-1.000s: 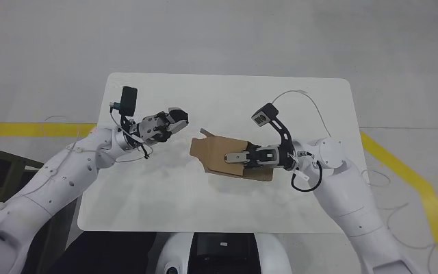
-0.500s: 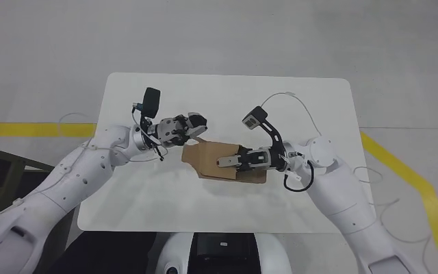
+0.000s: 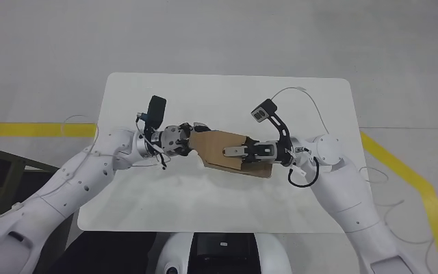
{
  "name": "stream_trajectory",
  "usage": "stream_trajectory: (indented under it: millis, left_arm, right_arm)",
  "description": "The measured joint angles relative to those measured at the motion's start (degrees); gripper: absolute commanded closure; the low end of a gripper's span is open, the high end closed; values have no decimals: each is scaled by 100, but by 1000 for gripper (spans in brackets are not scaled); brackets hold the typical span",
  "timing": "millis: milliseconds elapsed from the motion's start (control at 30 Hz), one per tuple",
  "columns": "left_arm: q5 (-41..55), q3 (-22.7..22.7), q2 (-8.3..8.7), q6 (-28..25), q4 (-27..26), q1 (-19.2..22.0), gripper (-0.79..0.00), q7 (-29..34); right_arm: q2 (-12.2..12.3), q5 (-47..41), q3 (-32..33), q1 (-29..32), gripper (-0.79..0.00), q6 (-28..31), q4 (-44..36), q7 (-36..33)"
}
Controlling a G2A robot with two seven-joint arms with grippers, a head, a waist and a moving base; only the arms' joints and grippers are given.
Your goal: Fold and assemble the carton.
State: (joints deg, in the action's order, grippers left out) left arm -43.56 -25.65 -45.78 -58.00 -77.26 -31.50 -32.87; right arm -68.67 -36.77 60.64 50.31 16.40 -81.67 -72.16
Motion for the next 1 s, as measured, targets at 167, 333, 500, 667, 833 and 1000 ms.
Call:
stream_trajectory:
  millis: [167, 333, 500, 667, 833, 1000]
  left_arm:
    - [-103, 34, 44, 0, -51, 28, -197, 0]
    - [-49, 47, 53, 0, 11, 64, -197, 24]
    - [32, -38, 90, 0, 153, 54, -197, -19]
    - [-4, -166, 163, 0, 210, -10, -308, -99]
    - [-16, -269, 221, 0, 237, -128, -785, -185]
    - [98, -396, 243, 0, 292, -217, -785, -223]
  right_arm:
    - [-9, -10, -21, -10, 0, 3, -15, -6]
    - [-15, -20, -26, -17, 0, 11, -17, -16]
    - [-8, -5, 16, -1, 0, 21, 12, 3]
    - [13, 54, 113, 45, 0, 30, 43, 55]
    - [31, 127, 172, 99, 0, 25, 51, 107]
    - [30, 117, 157, 135, 0, 25, 16, 98]
